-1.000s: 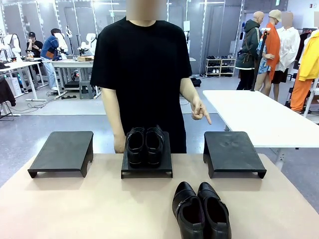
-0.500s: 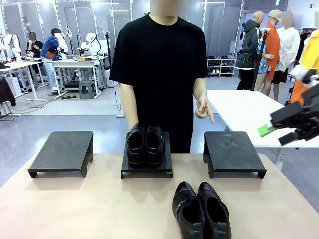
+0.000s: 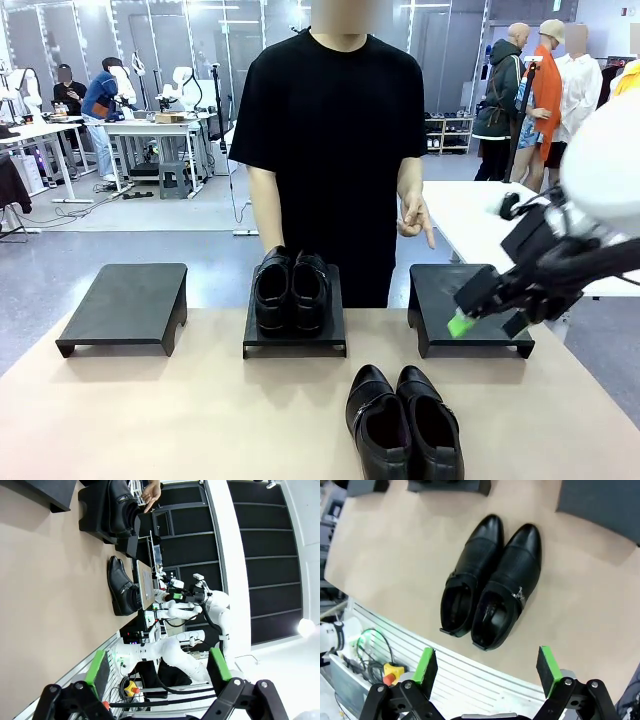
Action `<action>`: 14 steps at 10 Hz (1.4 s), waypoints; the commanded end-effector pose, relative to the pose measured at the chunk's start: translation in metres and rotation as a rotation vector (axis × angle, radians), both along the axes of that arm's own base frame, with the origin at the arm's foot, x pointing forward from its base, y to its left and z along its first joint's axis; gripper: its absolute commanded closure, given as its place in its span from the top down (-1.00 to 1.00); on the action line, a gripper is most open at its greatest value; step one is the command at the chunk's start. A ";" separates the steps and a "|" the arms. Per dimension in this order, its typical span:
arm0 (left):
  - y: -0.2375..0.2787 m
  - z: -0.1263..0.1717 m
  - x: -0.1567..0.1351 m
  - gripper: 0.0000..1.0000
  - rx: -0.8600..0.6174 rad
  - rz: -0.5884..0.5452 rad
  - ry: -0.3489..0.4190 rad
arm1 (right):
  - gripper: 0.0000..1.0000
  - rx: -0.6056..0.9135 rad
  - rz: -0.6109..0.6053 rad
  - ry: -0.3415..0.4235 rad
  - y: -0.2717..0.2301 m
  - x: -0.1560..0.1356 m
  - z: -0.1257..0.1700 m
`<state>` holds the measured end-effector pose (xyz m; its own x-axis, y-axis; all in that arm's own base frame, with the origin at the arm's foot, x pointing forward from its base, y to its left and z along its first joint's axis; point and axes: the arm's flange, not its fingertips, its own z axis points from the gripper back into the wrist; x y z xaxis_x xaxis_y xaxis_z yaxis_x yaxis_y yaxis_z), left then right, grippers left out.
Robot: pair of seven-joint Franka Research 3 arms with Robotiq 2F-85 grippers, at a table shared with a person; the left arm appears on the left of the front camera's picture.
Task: Place the shoes on the stand as instructed by the person.
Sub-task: Pick up another pair of Shoes and place it on the Shoes Stand indicated by the person.
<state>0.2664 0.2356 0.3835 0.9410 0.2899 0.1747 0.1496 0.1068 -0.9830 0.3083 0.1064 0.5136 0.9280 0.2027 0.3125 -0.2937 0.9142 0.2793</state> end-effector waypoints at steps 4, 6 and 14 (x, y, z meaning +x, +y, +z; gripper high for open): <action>-0.002 0.001 -0.002 1.00 0.008 0.011 -0.015 | 1.00 -0.101 -0.064 0.125 0.058 0.003 -0.063; -0.002 0.001 -0.002 1.00 0.008 0.011 -0.015 | 1.00 -0.140 -0.072 0.141 0.072 0.003 -0.081; -0.002 0.001 -0.002 1.00 0.008 0.011 -0.015 | 1.00 -0.231 -0.144 0.189 0.096 0.008 -0.154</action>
